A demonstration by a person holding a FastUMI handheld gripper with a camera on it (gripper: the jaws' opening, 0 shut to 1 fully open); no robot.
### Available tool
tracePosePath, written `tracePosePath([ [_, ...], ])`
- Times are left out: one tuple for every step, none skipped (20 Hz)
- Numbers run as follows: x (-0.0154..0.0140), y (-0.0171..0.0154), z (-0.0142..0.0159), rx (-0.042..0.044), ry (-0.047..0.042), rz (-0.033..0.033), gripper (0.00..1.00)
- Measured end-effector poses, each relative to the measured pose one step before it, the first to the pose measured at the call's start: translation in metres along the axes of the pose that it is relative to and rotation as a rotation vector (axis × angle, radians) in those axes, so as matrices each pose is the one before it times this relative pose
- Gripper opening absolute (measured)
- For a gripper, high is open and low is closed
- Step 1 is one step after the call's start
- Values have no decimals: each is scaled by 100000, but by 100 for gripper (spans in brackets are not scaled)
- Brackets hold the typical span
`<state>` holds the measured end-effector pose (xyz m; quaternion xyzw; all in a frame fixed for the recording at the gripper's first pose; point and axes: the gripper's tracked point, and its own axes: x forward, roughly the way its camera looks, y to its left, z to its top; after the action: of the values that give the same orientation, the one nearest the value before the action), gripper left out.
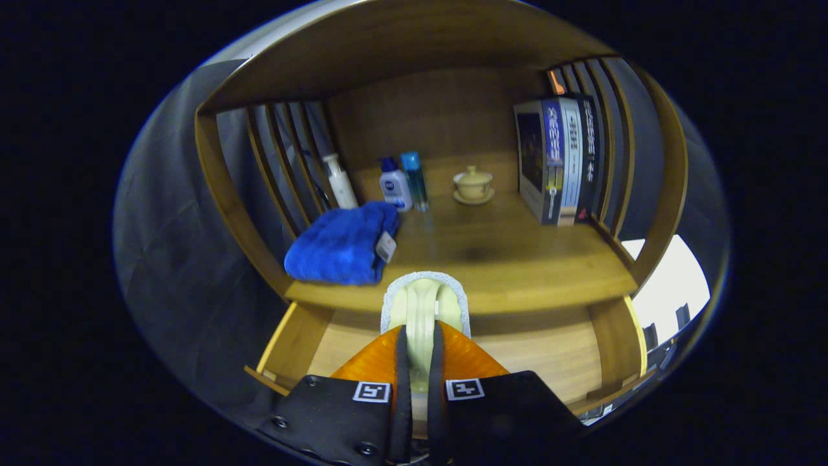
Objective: Pull open the drawer, take out the items inside it, and place them on the countertop above the cabinet.
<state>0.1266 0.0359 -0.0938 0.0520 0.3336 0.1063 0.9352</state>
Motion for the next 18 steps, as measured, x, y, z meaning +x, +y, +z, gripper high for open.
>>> tracePosePath([
  [376, -50, 1270, -1510, -1715, -753, 18],
  [463, -93, 1369, -456, -1850, -1254, 18],
  [569, -125, 1218, -45, -991, -1243, 18],
  [882, -31, 1184, 912, -1376, -1032, 18],
  [881, 1, 1002, 1077, -480, -1051, 18],
  [938, -187, 584, 640, 94, -1157, 18],
  [1022, -308, 165, -248, 1012, -1537, 18],
  [948, -343, 72, -864, 1792, -1074, 18],
  [1046, -307, 9, -275, 1465, -1264, 18],
  [988, -242, -121, 201, 1892, -1151, 18],
  [875, -310, -232, -59, 2465, -683, 18],
  [844, -303, -444, -227, 3068, -975, 18],
  [770, -372, -460, -68, 2747, -844, 18],
  [631, -276, -319, -15, 2746, -844, 18],
  [496, -354, -318, 248, 1987, -1115, 18],
  [561, -294, -20, 438, 1299, -1203, 18],
  [561, -423, -274, -15, 1831, -1005, 18],
  [450, -172, -267, -153, 1670, -532, 18],
])
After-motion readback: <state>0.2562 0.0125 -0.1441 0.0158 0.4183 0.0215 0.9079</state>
